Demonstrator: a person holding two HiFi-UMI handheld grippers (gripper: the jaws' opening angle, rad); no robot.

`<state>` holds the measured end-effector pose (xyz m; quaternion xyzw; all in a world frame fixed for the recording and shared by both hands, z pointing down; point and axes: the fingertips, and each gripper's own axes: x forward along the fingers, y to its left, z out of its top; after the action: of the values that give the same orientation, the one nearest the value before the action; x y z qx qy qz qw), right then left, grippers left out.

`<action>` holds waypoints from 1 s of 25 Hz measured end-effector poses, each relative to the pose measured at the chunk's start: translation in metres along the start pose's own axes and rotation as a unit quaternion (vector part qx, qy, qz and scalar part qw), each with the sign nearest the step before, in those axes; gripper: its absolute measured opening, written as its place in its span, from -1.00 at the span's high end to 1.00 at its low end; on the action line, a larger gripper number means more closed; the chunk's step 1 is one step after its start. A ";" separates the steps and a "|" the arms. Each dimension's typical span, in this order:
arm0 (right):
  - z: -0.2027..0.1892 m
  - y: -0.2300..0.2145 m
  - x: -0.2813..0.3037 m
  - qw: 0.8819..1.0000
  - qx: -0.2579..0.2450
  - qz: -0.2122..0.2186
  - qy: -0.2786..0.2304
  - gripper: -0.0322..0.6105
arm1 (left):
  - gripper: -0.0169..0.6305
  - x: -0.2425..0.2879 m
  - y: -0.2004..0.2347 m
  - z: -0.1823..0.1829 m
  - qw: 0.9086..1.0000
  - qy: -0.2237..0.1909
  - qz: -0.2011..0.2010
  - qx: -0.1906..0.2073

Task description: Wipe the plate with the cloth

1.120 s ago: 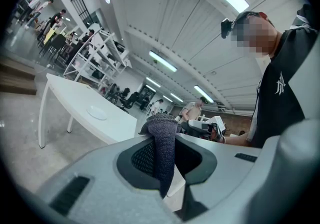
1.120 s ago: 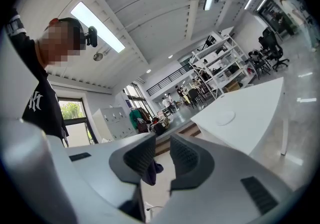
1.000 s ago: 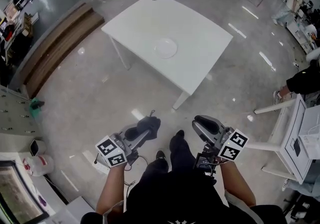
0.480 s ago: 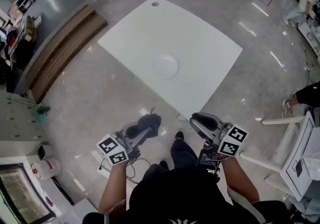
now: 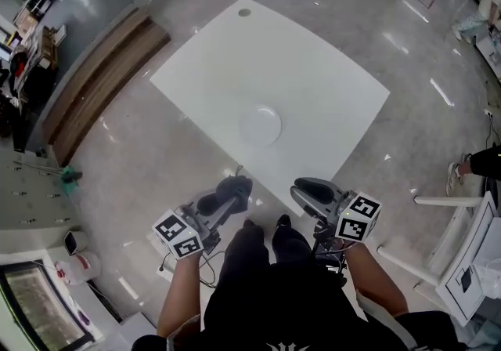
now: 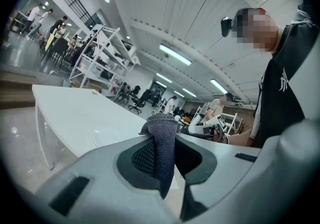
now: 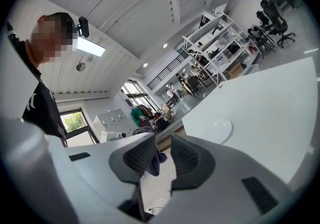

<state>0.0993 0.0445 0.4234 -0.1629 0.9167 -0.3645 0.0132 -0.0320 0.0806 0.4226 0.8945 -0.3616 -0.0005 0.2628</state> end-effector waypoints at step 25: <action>0.007 -0.206 0.118 0.961 0.163 -0.215 0.066 0.58 | 0.78 0.104 0.204 0.024 0.976 0.179 -0.108 0.053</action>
<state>0.0484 -0.1373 0.5679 -0.3271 0.7872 -0.5133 -0.0996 -0.0919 -0.1204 0.5173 0.9263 -0.2096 0.1507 0.2744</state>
